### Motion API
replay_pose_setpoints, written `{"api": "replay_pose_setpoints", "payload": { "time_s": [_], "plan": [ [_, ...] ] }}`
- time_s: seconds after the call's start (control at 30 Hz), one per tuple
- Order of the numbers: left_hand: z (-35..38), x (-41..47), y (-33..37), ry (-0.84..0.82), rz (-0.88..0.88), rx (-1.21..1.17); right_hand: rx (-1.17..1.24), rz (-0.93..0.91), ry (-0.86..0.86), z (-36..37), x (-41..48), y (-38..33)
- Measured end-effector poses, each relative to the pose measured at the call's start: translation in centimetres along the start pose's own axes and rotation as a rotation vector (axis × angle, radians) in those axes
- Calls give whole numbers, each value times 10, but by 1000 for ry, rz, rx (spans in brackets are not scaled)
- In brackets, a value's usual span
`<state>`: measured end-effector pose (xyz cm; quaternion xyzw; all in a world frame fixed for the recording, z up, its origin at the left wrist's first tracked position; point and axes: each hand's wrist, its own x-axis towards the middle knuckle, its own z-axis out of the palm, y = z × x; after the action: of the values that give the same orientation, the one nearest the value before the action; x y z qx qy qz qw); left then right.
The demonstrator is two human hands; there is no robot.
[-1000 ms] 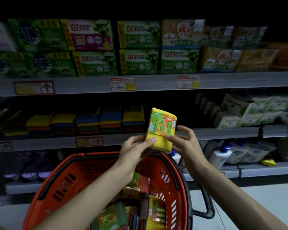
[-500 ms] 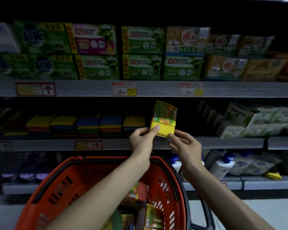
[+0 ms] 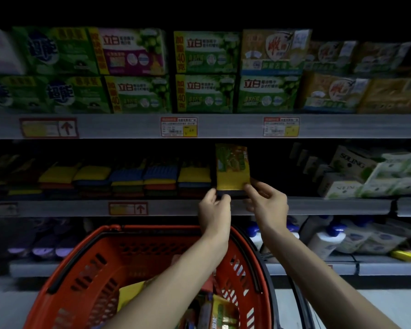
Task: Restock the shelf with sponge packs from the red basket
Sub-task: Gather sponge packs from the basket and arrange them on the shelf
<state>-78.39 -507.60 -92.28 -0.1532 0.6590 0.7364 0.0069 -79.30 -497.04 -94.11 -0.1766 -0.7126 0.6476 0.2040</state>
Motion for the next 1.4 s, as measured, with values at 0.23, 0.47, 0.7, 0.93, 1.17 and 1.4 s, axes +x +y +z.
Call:
{"api": "replay_pose_setpoints", "payload": {
  "time_s": [0.23,0.47,0.7,0.93,1.17,1.4],
  "plan": [
    [3,4,-1,11,-16,12,-106,-33,-68,-1,6,-10],
    [7,4,2,18,-39,13,-127,85,-119,2,20,-9],
    [9,3,6,18,-44,-11,-133,135,-139,3,28,-6],
    [8,4,2,25,-54,-14,-157,139,-129,8,25,-8],
    [-13,20,-6,162,-149,-196,-167,107,3,6,18,0],
    [-32,40,0,286,-264,-345,146,468,-123,22,0,-7]
  ]
}}
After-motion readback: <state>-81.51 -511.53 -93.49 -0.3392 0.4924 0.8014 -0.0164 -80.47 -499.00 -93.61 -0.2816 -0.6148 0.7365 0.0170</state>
